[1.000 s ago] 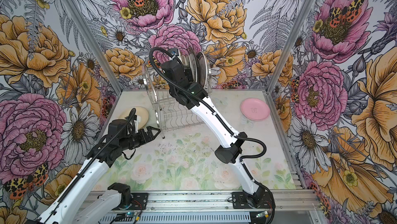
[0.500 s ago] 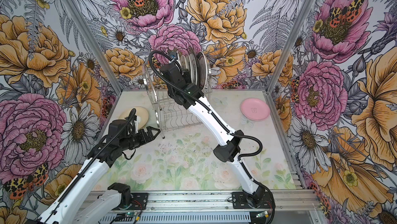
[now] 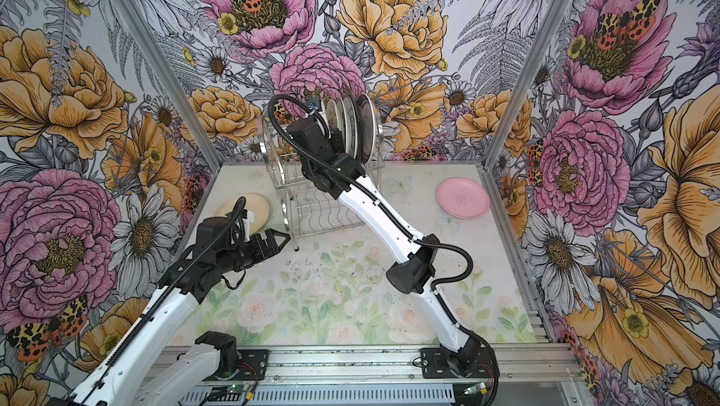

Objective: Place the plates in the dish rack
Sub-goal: 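Lower the sunburst plate into the rack slot in front of the standing plates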

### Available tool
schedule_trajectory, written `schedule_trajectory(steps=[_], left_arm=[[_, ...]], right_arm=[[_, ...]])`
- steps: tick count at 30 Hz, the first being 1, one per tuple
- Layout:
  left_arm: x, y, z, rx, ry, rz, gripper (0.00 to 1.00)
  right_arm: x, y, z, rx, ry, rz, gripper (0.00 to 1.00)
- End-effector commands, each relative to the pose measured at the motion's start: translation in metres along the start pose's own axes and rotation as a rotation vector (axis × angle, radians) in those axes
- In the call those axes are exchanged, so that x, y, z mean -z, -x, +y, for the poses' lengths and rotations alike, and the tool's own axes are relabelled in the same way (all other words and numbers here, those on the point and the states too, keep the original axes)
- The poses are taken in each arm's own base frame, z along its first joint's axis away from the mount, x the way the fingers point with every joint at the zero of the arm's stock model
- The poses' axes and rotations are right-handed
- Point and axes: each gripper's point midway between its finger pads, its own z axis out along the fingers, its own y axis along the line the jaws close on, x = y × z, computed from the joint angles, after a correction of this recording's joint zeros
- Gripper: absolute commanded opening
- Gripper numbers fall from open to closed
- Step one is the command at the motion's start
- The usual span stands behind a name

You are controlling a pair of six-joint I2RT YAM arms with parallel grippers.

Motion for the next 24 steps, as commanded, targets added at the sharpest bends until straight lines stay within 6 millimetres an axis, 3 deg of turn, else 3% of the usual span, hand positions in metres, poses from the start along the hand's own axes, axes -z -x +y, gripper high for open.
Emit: schedule_trajectory(steps=[1,15,24], left_arm=[[0.001,0.004,0.005,-0.002,0.016,-0.025,0.99],[0.003,0.008,0.004,-0.004,0.02,-0.043,0.98],[0.004,0.008,0.005,0.0,0.022,-0.051,0.99]], right_arm=[[0.011,0.013,-0.007,-0.008,-0.005,-0.023,0.22],[0.042,0.034,-0.011,-0.012,0.021,-0.052,0.6],[0.073,0.039,-0.01,-0.025,0.08,-0.047,0.74]])
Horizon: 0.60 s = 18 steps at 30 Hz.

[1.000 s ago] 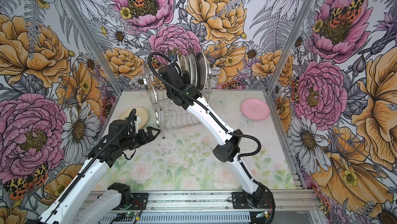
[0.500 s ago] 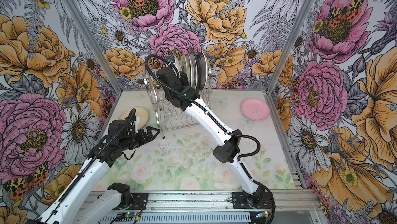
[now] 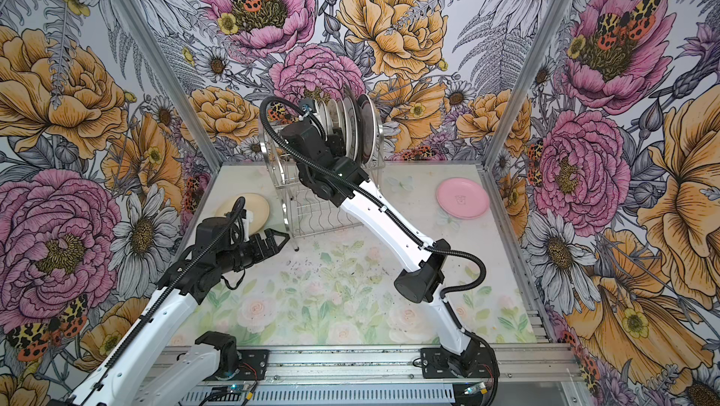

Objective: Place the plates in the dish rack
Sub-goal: 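Lower the sunburst plate into the rack slot in front of the standing plates, then open and withdraw the right gripper from the rack toward the pink plate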

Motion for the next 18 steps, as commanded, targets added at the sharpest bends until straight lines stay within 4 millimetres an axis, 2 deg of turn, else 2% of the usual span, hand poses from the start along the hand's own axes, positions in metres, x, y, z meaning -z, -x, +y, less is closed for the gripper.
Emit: schedule_trajectory(steps=[1,10,14,18], left_arm=[[0.003,0.007,0.004,0.0,0.015,-0.041,0.99],[0.004,0.004,0.008,0.01,0.026,-0.044,0.99],[0.004,0.002,0.01,0.014,0.032,-0.04,0.99],[0.003,0.0,0.011,0.017,0.032,-0.035,0.99]], right_arm=[[0.027,0.02,-0.014,-0.055,0.02,-0.03,0.75],[0.068,0.007,-0.017,-0.108,0.118,0.016,0.75],[0.082,-0.008,-0.029,-0.151,0.147,0.055,0.76],[0.095,-0.032,-0.046,-0.193,0.155,0.102,0.76]])
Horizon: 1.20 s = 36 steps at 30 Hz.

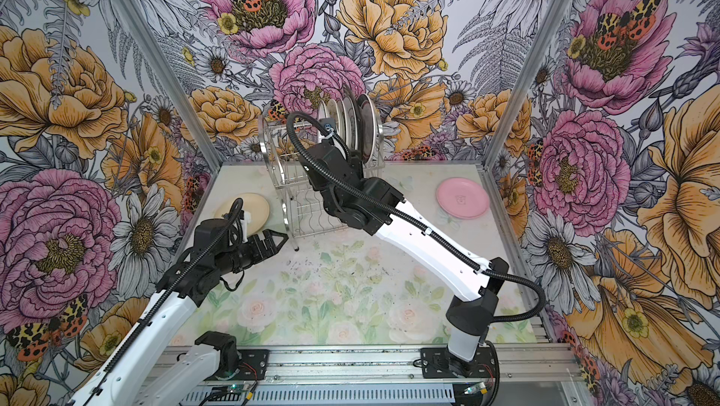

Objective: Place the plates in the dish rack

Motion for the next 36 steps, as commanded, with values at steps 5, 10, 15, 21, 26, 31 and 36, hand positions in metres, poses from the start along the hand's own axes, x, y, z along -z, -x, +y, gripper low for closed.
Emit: schedule_trajectory(steps=[5,10,15,21,26,31,36], left_arm=[[-0.002,-0.004,0.005,0.003,0.006,0.007,0.99],[-0.004,-0.011,0.002,-0.007,-0.008,0.033,0.99],[-0.009,-0.019,-0.003,-0.026,-0.016,0.063,0.99],[-0.014,-0.032,-0.012,-0.051,-0.04,0.104,0.99],[-0.019,-0.042,-0.018,-0.059,-0.064,0.135,0.99],[-0.021,-0.049,-0.025,-0.067,-0.078,0.154,0.99],[-0.021,-0.055,-0.028,-0.063,-0.086,0.167,0.99]], right_arm=[[0.019,-0.04,-0.044,-0.184,0.018,0.08,0.76],[0.018,-0.084,-0.088,-0.27,-0.022,0.165,0.76],[0.01,-0.117,-0.141,-0.302,-0.106,0.225,0.77],[-0.01,-0.152,-0.203,-0.331,-0.188,0.303,0.83],[-0.042,-0.188,-0.244,-0.386,-0.205,0.394,0.86],[-0.075,-0.222,-0.276,-0.453,-0.187,0.489,0.86],[-0.106,-0.252,-0.304,-0.496,-0.167,0.582,0.9]])
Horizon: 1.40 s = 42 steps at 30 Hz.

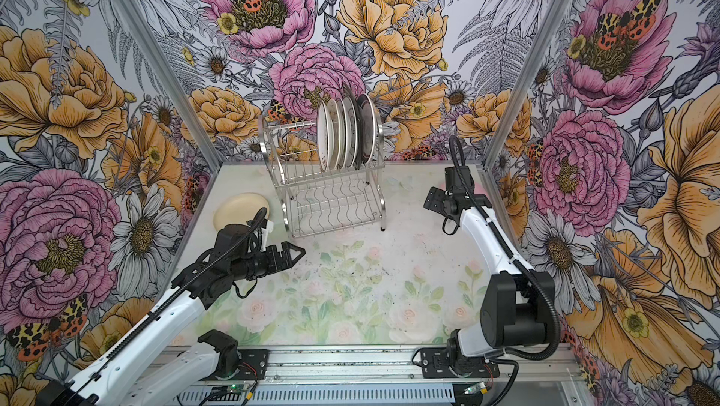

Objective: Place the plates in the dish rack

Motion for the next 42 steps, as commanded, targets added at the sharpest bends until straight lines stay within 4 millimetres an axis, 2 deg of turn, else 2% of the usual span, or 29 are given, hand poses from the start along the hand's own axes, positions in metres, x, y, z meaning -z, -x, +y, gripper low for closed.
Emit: schedule_trajectory(steps=[1,6,11,19,30,42], left_arm=[[-0.003,-0.003,-0.003,0.01,-0.018,-0.001,0.99],[-0.005,-0.007,-0.005,0.021,-0.02,0.002,0.99],[-0.006,-0.008,-0.006,0.028,-0.015,0.0,0.99],[-0.011,-0.007,-0.007,0.036,-0.008,0.006,0.99],[-0.015,-0.005,-0.007,0.041,0.001,0.01,0.99],[-0.021,-0.002,-0.009,0.04,-0.003,0.011,0.99]], right_arm=[[-0.015,0.016,0.007,0.03,0.084,0.015,0.92],[-0.046,0.028,-0.013,0.015,0.064,0.06,0.95],[-0.068,0.039,-0.024,0.016,0.04,0.075,0.96],[-0.102,0.038,-0.036,0.023,0.009,0.125,0.96],[-0.122,0.04,-0.041,0.071,-0.01,0.156,0.96],[-0.133,0.029,-0.044,0.099,-0.01,0.2,0.96]])
